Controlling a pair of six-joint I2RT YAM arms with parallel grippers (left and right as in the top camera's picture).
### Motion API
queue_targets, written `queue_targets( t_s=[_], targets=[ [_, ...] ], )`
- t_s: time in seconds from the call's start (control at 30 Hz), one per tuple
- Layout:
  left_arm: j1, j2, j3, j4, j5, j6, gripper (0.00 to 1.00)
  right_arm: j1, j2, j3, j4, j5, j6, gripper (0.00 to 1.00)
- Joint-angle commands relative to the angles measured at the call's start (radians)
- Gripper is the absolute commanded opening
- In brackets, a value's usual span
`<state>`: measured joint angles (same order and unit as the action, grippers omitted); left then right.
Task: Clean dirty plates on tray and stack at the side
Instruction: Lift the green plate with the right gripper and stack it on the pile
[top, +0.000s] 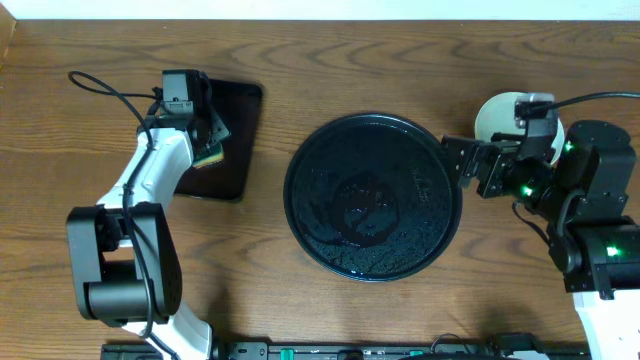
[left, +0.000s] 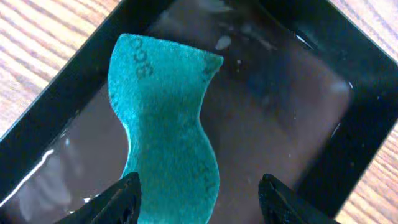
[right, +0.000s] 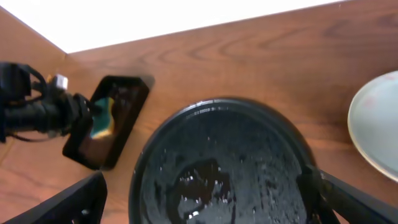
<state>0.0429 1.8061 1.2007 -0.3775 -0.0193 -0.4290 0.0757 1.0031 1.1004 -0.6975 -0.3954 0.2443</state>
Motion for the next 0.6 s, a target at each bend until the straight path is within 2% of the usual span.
queue_targets(
  t_s=[0.0,0.1,0.33,0.53,0.57],
  targets=[
    [0.0,-0.111,-0.005,-0.028,0.016,0.006,0.62,0.015,-0.03,0.018,-0.031,0.027,-0.045,0.99],
    [0.0,-0.21,-0.005,-0.072,0.047,0.006,0.61,0.015,-0.055,0.018,-0.046,0.028,-0.044,0.99],
    [-0.002,-0.478,-0.006,-0.235,0.245,0.006,0.61,0.016,-0.173,0.018,-0.144,0.03,-0.06,0.99],
    [-0.029,-0.612,-0.006,-0.436,0.247,0.006,0.62,0.016,-0.3,0.004,-0.296,0.129,-0.059,0.99],
    [-0.032,-0.615,-0.006,-0.455,0.247,0.006,0.77,0.016,-0.318,-0.004,-0.31,0.156,-0.059,0.99]
  ],
)
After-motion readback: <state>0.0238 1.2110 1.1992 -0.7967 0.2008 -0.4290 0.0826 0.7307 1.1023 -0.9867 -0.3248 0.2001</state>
